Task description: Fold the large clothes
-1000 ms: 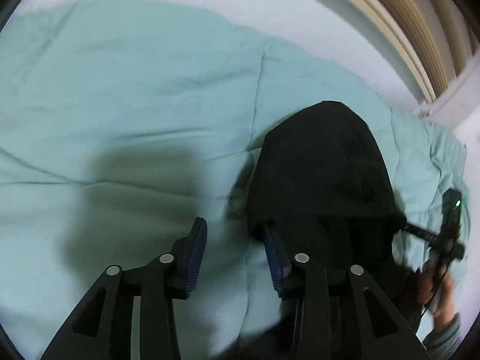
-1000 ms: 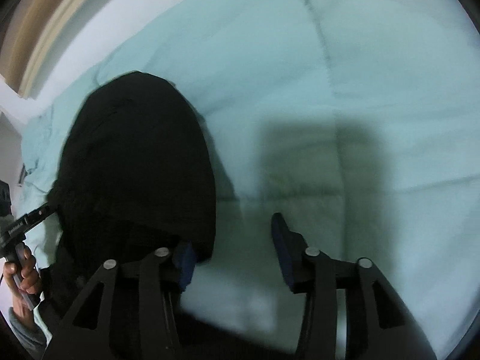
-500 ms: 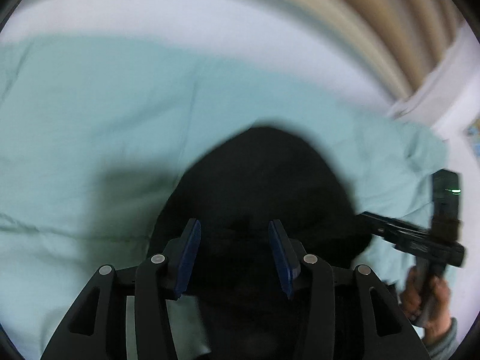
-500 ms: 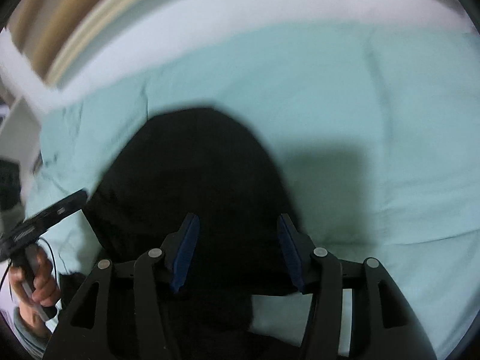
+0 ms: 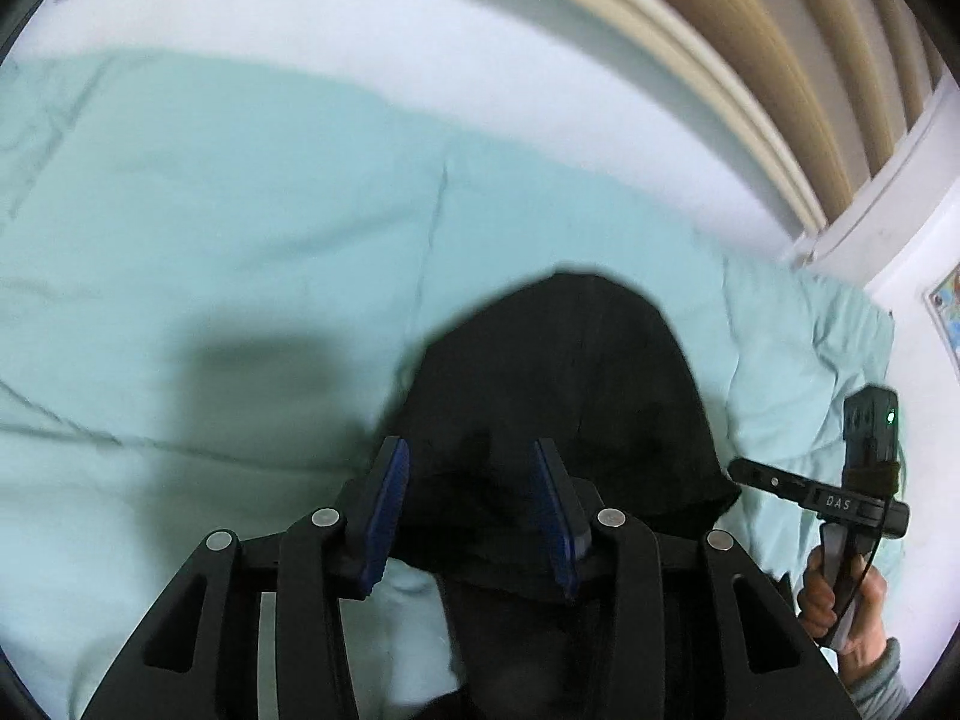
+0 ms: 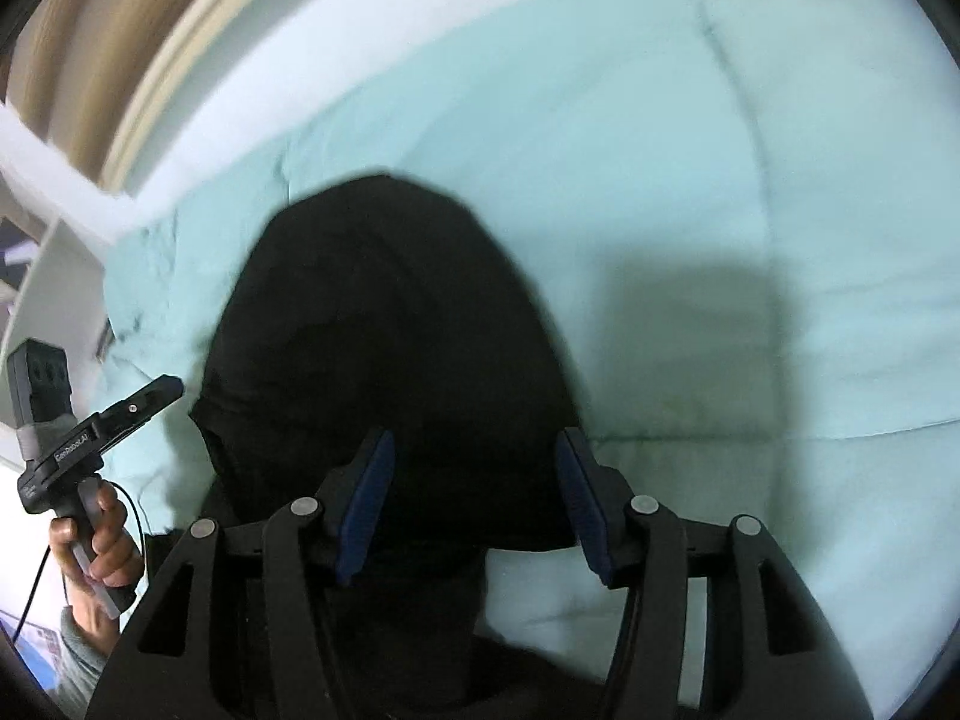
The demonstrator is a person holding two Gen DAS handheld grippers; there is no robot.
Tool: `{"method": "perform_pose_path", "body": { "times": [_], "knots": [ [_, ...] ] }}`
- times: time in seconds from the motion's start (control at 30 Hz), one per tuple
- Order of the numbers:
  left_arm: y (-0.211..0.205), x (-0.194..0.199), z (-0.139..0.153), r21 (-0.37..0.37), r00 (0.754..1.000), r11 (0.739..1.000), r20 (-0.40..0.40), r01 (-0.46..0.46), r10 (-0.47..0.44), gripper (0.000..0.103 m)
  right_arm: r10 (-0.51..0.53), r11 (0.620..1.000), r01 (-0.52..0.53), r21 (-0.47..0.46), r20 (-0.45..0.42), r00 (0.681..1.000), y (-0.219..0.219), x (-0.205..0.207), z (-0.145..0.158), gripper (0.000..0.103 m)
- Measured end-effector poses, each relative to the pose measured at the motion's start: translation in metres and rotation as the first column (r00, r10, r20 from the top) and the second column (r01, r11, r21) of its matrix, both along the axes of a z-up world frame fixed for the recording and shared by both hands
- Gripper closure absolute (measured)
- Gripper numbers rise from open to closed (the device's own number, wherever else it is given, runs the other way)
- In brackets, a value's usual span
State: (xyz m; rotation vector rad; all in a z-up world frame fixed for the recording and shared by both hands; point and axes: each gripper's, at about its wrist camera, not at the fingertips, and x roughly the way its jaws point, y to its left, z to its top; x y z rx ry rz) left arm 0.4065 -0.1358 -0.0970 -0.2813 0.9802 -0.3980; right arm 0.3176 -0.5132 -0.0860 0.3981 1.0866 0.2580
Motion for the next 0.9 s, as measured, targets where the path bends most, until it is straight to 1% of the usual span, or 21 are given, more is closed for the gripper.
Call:
{"method": "perform_pose_path", "body": {
  "times": [0.07, 0.13, 0.23, 0.3, 0.33, 0.37, 0.47, 0.53, 0.6, 0.67, 0.7, 0.73, 0.77, 0.8, 0.83, 0.87, 0.9],
  "knots": [
    [0.006, 0.004, 0.007, 0.009, 1.0, 1.0, 0.016, -0.011, 0.011, 0.059, -0.014, 1.0, 0.014, -0.008, 0.002, 1.0, -0.011, 0.001, 0.001, 0.041],
    [0.009, 0.01, 0.007, 0.027, 1.0, 0.999, 0.006, -0.025, 0.025, 0.058, -0.024, 1.0, 0.024, -0.011, -0.014, 1.0, -0.022, -0.002, -0.003, 0.04],
    [0.01, 0.033, -0.005, 0.023, 0.999, 0.999, -0.039, -0.03, 0.031, 0.053, -0.027, 0.999, 0.028, 0.022, -0.039, 0.999, -0.03, 0.004, -0.012, 0.038],
    [0.013, 0.038, -0.017, -0.003, 0.996, 1.0, -0.085, -0.031, 0.03, 0.047, -0.018, 0.999, 0.019, 0.03, -0.059, 0.998, -0.029, 0.013, -0.022, 0.032],
    [0.011, 0.042, -0.024, -0.025, 0.993, 0.999, -0.117, -0.022, 0.019, 0.047, -0.008, 1.0, 0.01, 0.029, -0.073, 0.997, -0.028, 0.014, -0.026, 0.027],
    [0.011, 0.048, -0.035, -0.063, 0.987, 0.998, -0.163, -0.01, -0.001, 0.046, 0.008, 0.999, -0.005, 0.034, -0.087, 0.996, -0.028, 0.013, -0.03, 0.025],
    [0.0, 0.06, -0.057, -0.131, 0.972, 0.991, -0.225, 0.037, -0.066, 0.046, 0.074, 0.996, -0.067, 0.067, -0.109, 0.991, -0.012, 0.025, -0.045, 0.025],
    [-0.01, 0.065, -0.07, -0.132, 0.964, 0.989, -0.245, 0.068, -0.099, 0.046, 0.107, 0.992, -0.099, 0.077, -0.113, 0.988, -0.003, 0.034, -0.051, 0.025],
    [-0.017, 0.069, -0.077, -0.136, 0.96, 0.986, -0.25, 0.095, -0.127, 0.045, 0.134, 0.985, -0.122, 0.123, -0.1, 0.986, 0.004, 0.043, -0.054, 0.025],
    [-0.021, 0.071, -0.082, -0.157, 0.953, 0.982, -0.264, 0.109, -0.148, 0.045, 0.158, 0.975, -0.141, 0.173, -0.093, 0.983, 0.008, 0.049, -0.054, 0.025],
    [-0.024, 0.071, -0.082, -0.164, 0.949, 0.979, -0.269, 0.123, -0.164, 0.045, 0.163, 0.974, -0.146, 0.171, -0.087, 0.983, 0.013, 0.051, -0.053, 0.027],
    [-0.027, 0.068, -0.079, -0.145, 0.95, 0.979, -0.257, 0.144, -0.178, 0.045, 0.169, 0.976, -0.155, 0.153, -0.081, 0.982, 0.019, 0.052, -0.05, 0.037],
    [-0.031, 0.063, -0.074, -0.109, 0.955, 0.98, -0.231, 0.165, -0.187, 0.047, 0.184, 0.977, -0.174, 0.125, -0.073, 0.98, 0.027, 0.052, -0.046, 0.047],
    [-0.035, 0.059, -0.068, -0.076, 0.959, 0.98, -0.202, 0.185, -0.196, 0.056, 0.189, 0.978, -0.183, 0.098, -0.062, 0.98, 0.034, 0.05, -0.041, 0.049],
    [-0.037, 0.051, -0.059, -0.049, 0.963, 0.978, -0.168, 0.205, -0.21, 0.061, 0.197, 0.979, -0.194, 0.062, -0.042, 0.98, 0.041, 0.046, -0.033, 0.054],
    [-0.037, 0.046, -0.051, -0.042, 0.965, 0.976, -0.144, 0.215, -0.219, 0.071, 0.209, 0.978, -0.208, 0.033, -0.019, 0.978, 0.047, 0.042, -0.024, 0.068],
    [-0.036, 0.039, -0.042, -0.042, 0.967, 0.974, -0.118, 0.223, -0.226, 0.081, 0.218, 0.976, -0.218, 0.007, 0.002, 0.976, 0.051, 0.036, -0.016, 0.07]
  ]
}}
